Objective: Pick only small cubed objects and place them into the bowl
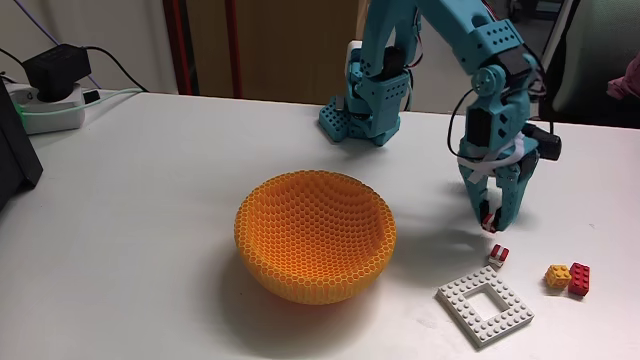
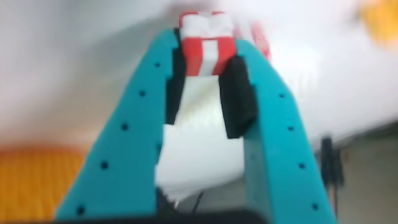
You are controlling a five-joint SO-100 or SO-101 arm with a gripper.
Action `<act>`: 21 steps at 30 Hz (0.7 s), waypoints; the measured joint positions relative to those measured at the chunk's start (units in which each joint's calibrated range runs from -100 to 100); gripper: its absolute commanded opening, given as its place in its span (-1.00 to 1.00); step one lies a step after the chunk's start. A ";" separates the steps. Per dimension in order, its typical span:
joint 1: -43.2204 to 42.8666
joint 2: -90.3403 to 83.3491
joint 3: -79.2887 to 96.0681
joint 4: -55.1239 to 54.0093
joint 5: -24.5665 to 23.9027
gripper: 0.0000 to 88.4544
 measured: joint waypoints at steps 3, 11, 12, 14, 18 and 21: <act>5.32 -13.67 0.00 5.99 0.20 -0.91; 33.85 -31.87 -3.84 11.09 3.96 -0.85; 37.04 -31.87 -3.84 10.54 4.25 -0.84; 42.07 -30.69 -3.84 8.76 4.44 -0.84; 48.16 -23.81 -3.25 6.32 3.96 -0.80; 50.77 -17.12 -3.25 5.99 3.13 -0.73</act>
